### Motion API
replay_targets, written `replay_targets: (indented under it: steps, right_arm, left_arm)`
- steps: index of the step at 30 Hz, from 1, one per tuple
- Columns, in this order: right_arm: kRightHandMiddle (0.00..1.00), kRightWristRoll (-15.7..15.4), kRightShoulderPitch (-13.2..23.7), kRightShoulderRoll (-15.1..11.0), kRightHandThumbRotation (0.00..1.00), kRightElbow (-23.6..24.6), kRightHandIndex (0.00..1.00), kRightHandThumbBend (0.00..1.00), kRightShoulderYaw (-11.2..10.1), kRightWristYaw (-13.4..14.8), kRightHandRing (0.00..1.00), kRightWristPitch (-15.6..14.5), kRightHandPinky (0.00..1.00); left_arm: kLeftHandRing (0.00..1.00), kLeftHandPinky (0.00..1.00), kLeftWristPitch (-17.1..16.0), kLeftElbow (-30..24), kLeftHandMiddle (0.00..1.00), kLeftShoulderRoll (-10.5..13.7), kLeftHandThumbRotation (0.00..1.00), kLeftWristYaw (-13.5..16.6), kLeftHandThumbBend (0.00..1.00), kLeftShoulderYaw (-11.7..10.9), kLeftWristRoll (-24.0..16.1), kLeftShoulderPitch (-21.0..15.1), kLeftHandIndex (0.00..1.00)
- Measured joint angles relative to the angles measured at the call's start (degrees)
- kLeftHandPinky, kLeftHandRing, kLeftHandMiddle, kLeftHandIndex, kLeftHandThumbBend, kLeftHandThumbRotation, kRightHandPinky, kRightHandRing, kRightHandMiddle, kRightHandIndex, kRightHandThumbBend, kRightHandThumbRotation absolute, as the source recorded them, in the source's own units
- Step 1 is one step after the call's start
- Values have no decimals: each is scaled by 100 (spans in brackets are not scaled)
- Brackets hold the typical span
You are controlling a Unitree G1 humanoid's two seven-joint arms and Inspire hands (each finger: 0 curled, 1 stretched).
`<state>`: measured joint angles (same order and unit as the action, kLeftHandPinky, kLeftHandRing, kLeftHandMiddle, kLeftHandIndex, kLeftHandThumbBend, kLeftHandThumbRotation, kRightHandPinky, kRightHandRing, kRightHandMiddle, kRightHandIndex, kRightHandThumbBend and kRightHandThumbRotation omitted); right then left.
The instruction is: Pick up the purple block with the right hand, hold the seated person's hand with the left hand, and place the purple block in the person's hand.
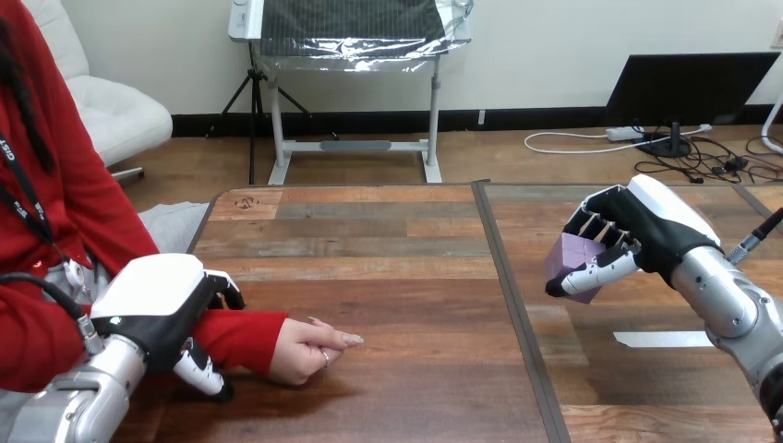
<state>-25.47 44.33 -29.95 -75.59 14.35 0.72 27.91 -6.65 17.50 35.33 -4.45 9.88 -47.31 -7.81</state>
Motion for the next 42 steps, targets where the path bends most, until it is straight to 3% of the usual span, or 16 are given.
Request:
replay_targets:
  steps: [10, 42]
  right_arm:
    - [47, 0, 0, -1, 0, 3, 48, 85, 0, 0, 42, -16, 39]
    - [47, -1, 0, -2, 0, 61, 48, 85, 0, 0, 43, -42, 39]
  left_arm:
    - [50, 43, 193, 65, 55, -46, 0, -71, 86, 88, 112, -98, 56]
    - [43, 37, 152, 151, 50, -139, 0, -153, 85, 152, 680, -142, 51]
